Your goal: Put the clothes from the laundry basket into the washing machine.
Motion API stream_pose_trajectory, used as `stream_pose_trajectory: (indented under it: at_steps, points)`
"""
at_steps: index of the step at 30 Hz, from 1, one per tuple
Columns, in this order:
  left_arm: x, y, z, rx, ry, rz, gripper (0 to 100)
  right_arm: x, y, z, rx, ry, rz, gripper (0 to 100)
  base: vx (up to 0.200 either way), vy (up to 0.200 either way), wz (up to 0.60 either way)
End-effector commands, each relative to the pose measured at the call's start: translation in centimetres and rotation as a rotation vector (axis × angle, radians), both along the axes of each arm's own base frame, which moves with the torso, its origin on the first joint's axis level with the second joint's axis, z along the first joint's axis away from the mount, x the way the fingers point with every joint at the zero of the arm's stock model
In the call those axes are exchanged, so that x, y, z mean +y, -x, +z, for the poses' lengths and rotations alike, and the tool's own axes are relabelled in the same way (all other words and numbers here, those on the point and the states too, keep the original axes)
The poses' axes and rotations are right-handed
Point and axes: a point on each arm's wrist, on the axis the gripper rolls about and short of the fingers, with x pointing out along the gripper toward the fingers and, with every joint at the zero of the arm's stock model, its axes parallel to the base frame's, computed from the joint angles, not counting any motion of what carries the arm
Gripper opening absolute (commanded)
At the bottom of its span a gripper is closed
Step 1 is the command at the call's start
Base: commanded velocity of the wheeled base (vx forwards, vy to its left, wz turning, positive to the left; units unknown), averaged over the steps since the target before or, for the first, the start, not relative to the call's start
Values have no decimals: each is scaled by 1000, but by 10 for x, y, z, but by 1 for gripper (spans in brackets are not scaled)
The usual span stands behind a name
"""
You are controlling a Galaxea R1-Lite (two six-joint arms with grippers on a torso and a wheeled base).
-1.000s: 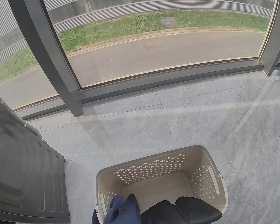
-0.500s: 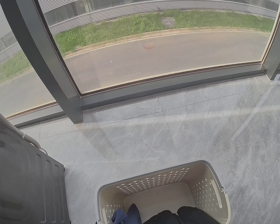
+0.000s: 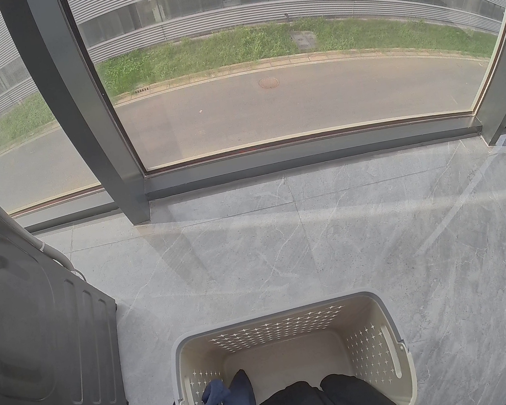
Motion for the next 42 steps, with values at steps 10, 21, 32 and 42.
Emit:
stream_pose_trajectory:
  at_steps: [10, 21, 32, 42]
  points:
    - [0, 0, -5, 6, 0, 0, 100, 0, 0, -5, 0, 0, 1, 100, 0, 0, 0]
    - [0, 0, -5, 4, 0, 0, 100, 0, 0, -5, 0, 0, 1, 100, -127, 0, 0]
    - [0, 0, -5, 6, 0, 0, 100, 0, 0, -5, 0, 0, 1, 100, -200, 0, 0]
    - [0, 0, -5, 6, 2, 0, 100, 0, 0, -5, 0, 0, 1, 100, -200, 0, 0]
